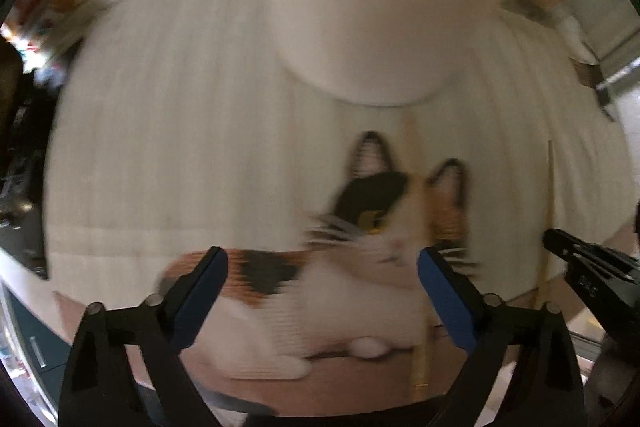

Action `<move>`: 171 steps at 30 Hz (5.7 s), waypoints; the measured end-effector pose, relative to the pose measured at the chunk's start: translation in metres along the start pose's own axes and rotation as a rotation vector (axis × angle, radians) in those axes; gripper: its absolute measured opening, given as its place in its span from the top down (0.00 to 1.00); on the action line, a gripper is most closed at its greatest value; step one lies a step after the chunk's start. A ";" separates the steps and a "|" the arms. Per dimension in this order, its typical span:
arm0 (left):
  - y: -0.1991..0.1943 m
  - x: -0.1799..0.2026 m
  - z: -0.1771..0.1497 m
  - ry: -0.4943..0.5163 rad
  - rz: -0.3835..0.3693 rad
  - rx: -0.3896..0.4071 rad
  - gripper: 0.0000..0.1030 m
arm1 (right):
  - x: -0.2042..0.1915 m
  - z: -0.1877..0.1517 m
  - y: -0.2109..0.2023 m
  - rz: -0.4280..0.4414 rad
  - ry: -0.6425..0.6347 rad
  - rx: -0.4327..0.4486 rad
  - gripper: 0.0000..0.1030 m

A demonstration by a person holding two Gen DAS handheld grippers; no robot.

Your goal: Organize utensils

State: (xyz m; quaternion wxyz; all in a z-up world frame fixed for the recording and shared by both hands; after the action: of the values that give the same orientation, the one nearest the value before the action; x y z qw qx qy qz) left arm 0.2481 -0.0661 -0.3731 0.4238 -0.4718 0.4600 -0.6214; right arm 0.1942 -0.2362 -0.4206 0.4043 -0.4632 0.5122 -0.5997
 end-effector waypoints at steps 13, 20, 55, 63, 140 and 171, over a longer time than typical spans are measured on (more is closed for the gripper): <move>0.039 0.050 0.006 0.109 -0.001 -0.079 0.94 | 0.080 -0.009 0.013 0.001 0.128 -0.043 0.93; 0.030 0.015 -0.010 0.054 0.030 -0.049 0.97 | 0.054 0.004 0.009 -0.027 0.104 -0.033 0.93; 0.028 -0.048 -0.032 -0.005 0.063 -0.060 0.95 | -0.111 0.008 -0.024 -0.022 -0.226 -0.011 0.93; 0.028 -0.056 -0.002 -0.036 0.031 -0.078 0.95 | -0.095 0.027 -0.005 -0.019 -0.241 -0.046 0.92; -0.256 -0.010 0.239 -0.018 -0.091 0.692 0.90 | -0.071 0.256 -0.290 0.419 0.091 0.800 0.93; -0.254 -0.032 0.118 -0.057 0.170 0.660 0.00 | -0.015 0.143 -0.275 0.070 -0.029 0.717 0.00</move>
State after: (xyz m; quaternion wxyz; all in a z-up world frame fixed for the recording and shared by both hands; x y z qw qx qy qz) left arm 0.3461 -0.0008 -0.1167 0.6164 -0.2863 0.2598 -0.6860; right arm 0.3339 -0.2151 -0.1444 0.5687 -0.2824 0.2790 -0.7204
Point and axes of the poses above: each gripper's, at about its wrist camera, not at the fingertips, and y roughly the way its jaws point, x to its right, z to its top, the point moved 7 cm from there along y, roughly the way its jaws point, and after that the axes turned 9 degrees about -z, right-handed, at the moved point
